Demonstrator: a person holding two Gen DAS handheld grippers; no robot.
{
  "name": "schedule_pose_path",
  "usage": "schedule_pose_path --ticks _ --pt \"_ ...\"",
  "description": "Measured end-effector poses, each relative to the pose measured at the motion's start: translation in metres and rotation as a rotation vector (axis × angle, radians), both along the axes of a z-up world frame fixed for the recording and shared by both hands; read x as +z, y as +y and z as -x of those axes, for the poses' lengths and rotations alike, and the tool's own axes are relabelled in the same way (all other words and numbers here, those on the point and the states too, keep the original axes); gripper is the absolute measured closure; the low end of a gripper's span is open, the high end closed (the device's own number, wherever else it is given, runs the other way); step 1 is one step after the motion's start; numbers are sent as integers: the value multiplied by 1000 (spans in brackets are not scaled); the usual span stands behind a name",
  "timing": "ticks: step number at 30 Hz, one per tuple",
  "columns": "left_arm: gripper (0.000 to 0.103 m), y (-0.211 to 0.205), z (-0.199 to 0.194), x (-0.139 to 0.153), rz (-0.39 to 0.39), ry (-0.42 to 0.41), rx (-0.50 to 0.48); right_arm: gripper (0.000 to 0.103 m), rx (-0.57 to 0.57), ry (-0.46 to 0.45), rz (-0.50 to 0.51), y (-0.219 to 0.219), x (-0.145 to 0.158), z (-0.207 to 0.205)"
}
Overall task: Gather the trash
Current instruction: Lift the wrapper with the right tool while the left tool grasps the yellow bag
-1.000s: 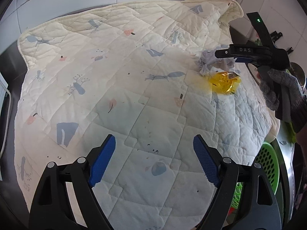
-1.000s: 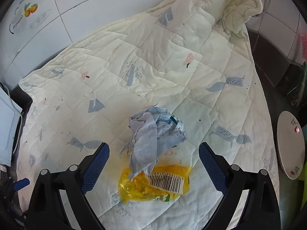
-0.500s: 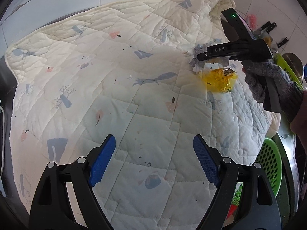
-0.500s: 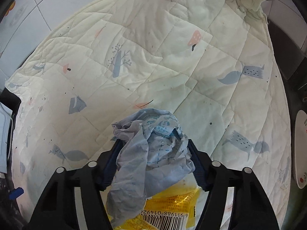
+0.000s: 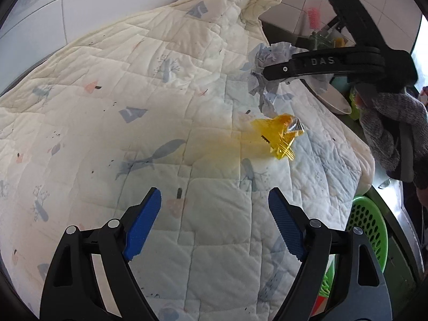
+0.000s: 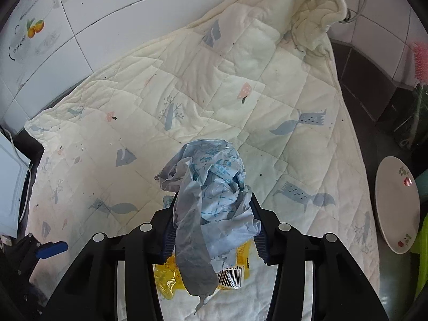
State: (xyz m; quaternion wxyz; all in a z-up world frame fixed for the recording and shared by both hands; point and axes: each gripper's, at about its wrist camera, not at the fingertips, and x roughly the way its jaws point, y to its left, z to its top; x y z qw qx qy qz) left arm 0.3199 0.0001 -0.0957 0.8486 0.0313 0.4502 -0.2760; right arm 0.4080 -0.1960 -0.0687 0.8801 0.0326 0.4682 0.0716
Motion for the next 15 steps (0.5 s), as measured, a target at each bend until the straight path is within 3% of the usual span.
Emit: schedule_pose_path --ticks 5,15 --pt "22 -22 -8 -1 23 2 -54 57 -32 -51 -19 -18 20 23" --pt "22 -64 -27 -2 -1 -45 -161 57 -90 -101 -22 -44 44 69"
